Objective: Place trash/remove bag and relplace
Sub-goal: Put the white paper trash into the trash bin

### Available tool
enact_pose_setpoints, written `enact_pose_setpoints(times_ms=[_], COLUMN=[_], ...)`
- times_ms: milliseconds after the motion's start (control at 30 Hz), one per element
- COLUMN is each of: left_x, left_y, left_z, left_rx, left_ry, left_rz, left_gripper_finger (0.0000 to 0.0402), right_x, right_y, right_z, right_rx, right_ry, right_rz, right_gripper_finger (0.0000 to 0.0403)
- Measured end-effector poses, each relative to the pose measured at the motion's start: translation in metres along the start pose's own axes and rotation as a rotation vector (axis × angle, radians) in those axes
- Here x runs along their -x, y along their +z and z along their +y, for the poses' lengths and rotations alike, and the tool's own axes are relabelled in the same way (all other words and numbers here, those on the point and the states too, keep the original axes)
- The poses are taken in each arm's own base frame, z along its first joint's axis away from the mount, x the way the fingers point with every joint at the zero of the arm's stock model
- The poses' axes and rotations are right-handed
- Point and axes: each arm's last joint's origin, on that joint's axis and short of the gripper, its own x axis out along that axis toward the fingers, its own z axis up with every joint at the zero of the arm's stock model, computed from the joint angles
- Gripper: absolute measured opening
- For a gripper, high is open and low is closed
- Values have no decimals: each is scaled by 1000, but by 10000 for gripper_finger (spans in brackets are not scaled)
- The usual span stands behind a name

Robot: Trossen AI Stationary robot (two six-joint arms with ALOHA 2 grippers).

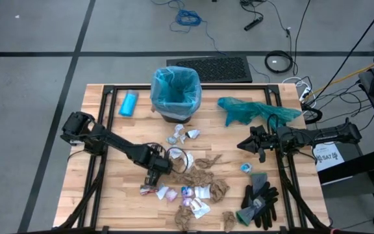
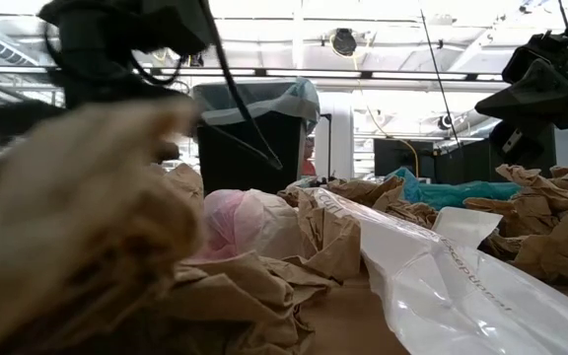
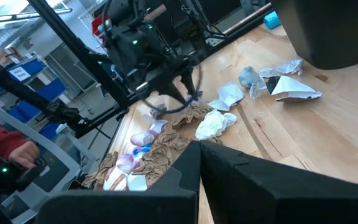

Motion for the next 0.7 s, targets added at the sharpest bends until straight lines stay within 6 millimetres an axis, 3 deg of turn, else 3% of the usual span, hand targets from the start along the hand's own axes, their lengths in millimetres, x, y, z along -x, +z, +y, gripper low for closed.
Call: enact_pose_setpoints(times_ms=[67, 133, 600, 700], left_x=[3, 7, 91, 101], left_y=[3, 6, 40, 43], left_z=[5, 8, 9, 13], left_rx=[35, 85, 94, 100], left_ry=[-4, -14, 96, 98], left_rz=[3, 13, 58, 30], left_gripper_finger=[37, 13, 1, 1], right_x=[0, 0, 0, 0], right_y=[0, 0, 0, 0], right_z=[0, 0, 0, 0], right_rx=[0, 0, 0, 0], right_ry=[0, 0, 0, 0], right_rz=[0, 0, 0, 0], right_gripper_finger=[0, 0, 0, 0])
